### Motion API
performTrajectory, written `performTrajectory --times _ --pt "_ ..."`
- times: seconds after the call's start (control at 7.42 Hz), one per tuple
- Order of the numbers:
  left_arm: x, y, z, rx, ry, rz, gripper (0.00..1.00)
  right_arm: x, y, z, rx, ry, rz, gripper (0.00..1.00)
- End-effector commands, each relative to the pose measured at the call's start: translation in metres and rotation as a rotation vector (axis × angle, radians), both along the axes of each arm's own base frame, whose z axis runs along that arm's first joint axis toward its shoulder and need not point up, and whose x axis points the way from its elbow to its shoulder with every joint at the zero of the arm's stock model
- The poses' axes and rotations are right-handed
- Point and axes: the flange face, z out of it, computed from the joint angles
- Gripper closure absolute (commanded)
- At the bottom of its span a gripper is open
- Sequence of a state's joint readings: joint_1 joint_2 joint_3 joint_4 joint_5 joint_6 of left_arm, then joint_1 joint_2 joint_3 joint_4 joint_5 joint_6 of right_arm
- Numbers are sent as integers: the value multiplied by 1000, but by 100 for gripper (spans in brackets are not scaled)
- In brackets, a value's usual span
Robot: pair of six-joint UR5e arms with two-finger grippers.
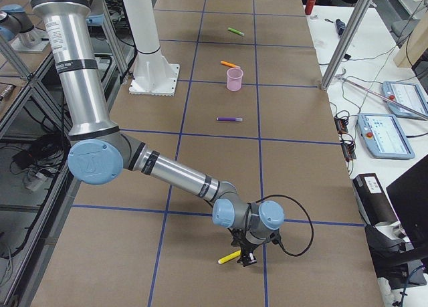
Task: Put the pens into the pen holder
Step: 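Lift the yellow marker with the right gripper and carry it toward the pink cup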
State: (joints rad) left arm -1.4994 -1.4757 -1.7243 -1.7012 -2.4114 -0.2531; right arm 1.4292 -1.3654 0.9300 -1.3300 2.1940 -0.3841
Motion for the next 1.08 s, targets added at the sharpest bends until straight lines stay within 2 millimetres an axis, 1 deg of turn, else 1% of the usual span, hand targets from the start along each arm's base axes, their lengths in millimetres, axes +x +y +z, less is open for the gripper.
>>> performTrajectory --times 0.0,0.13,0.27,0.4,0.67,0.81,0.94 --pt "0 0 0 0 0 -1 1 -2 0 0 0 1 -4 35" --pt "0 0 0 0 0 -1 1 -2 0 0 0 1 -4 40" --pt "0 0 0 0 0 -1 1 -2 0 0 0 1 -4 42" --pt "0 0 1 -2 0 1 1 -2 0 1 -2 1 -4 51" --pt "0 0 1 -2 0 -1 1 -2 1 2 -6 2 -3 97" --pt "0 0 1 -2 0 1 1 -2 0 1 -3 1 -3 100" --pt "0 0 0 0 0 -1 1 -3 -6 -3 3 0 -3 100"
